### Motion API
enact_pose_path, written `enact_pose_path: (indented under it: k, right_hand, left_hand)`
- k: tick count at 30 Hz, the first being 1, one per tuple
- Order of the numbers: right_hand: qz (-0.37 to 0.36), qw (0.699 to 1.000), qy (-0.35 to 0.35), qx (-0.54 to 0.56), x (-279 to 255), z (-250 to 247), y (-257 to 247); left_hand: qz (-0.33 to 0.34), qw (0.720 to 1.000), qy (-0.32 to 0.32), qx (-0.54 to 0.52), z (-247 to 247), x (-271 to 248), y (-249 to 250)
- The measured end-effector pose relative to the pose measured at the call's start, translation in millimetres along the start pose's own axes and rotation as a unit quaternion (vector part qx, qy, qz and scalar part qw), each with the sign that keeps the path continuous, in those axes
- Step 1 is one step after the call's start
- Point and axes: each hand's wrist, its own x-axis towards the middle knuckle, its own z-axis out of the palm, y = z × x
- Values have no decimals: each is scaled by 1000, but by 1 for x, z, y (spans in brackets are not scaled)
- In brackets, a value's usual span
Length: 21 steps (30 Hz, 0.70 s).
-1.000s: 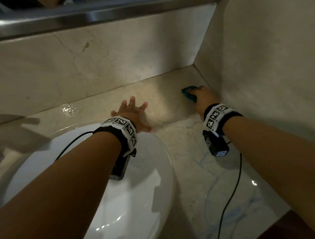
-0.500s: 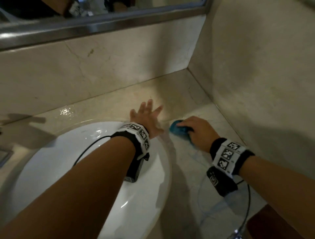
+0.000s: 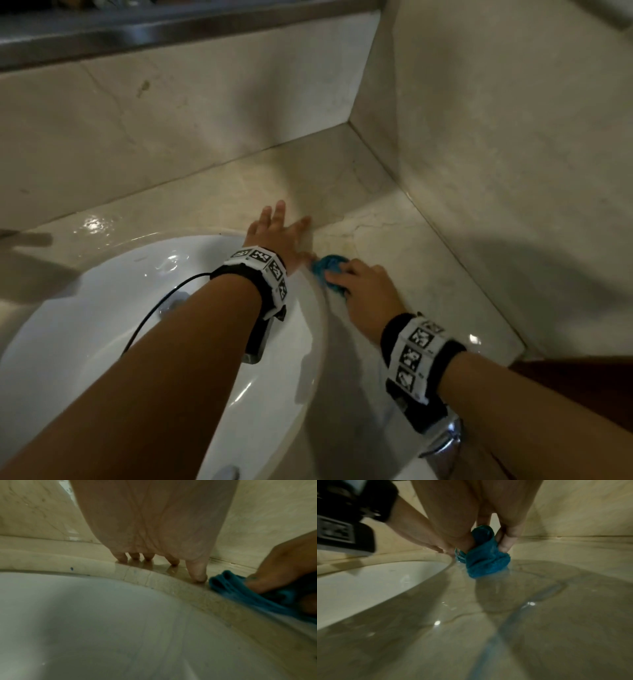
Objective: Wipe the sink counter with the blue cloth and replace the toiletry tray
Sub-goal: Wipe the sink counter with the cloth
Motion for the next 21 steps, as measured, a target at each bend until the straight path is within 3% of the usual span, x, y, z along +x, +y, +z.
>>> enact_pose_path:
  k: [3, 5, 10, 14, 16, 21]
  right_hand:
    - [-35, 997, -45, 43, -8, -1, -7]
    - [-43, 992, -35, 112, 0, -12, -1]
    - [70, 990, 54, 109, 48, -51, 41]
    - [146, 987, 21, 59, 87, -55, 68]
    - [116, 991, 18, 57, 98, -52, 65]
    - [-58, 994, 30, 88, 78, -24, 29]
  left_hand:
    - [-3, 1000, -10, 28, -1, 3, -2]
    - [-4, 999, -19, 32, -2, 5, -1]
    - [-9, 998, -45, 39, -8, 10, -3]
    - [-19, 999, -21, 26, -5, 9, -4]
    - [-29, 999, -11, 28, -4, 7, -5]
    - [-65, 997, -29, 18, -9, 6, -8]
